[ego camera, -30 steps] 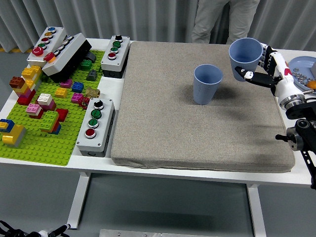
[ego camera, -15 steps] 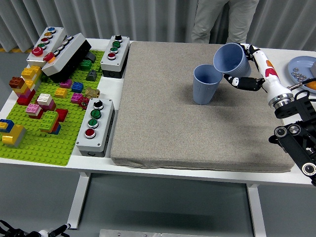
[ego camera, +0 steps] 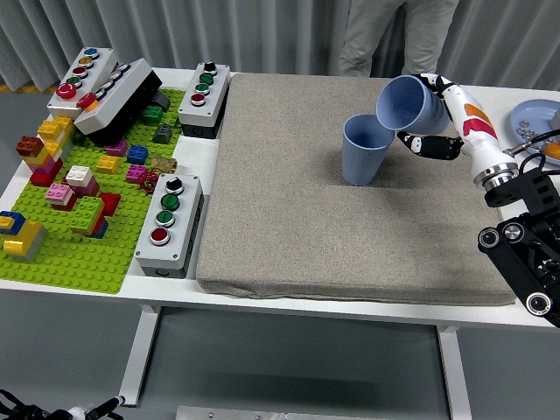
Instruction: Pick cup pour cup place
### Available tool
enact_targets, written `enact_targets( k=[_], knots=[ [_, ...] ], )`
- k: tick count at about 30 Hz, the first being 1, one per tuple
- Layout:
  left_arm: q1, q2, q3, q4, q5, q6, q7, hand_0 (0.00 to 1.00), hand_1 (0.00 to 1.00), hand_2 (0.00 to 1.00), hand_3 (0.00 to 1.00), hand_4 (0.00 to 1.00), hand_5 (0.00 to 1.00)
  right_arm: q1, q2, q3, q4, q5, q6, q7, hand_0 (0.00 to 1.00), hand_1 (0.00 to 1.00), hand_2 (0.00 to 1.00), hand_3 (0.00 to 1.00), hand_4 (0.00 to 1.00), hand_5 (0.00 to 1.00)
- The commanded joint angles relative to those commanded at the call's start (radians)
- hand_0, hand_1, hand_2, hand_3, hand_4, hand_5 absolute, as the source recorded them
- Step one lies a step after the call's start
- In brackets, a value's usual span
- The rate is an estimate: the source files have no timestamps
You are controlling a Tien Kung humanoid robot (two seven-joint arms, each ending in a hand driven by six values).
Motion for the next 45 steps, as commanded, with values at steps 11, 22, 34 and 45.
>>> enact_targets(
  k=[11,22,34,45],
  knots=[
    [0.000,0.000,-0.001,0.000,0.001,0.000,0.000,0.841,0.843,0.876,0.779,0.588,0.998,0.001,0.000,0.002,0.003,-0.033,-0.003,-0.004,0.760,0.642,0.523,0.591,0.694,0.106],
    [-0.001,0.000,-0.004,0.000,0.004,-0.001,0.000,0.841,0.843,0.876,0.780,0.587,0.998,0.008,-0.010,-0.018,0.004,-0.136,-0.027,-0.020,0.759,0.641,0.520,0.589,0.692,0.104],
    [0.002,0.001,-0.004,0.000,0.005,-0.001,-0.001,0.842,0.844,0.876,0.780,0.589,0.998,0.022,-0.025,-0.054,-0.018,-0.157,-0.052,-0.023,0.759,0.642,0.520,0.586,0.691,0.101],
    [0.000,0.001,-0.010,0.000,0.010,-0.002,0.000,0.842,0.845,0.876,0.780,0.590,0.998,0.059,-0.055,-0.118,-0.030,-0.161,-0.072,-0.018,0.764,0.643,0.521,0.579,0.687,0.096]
  ],
)
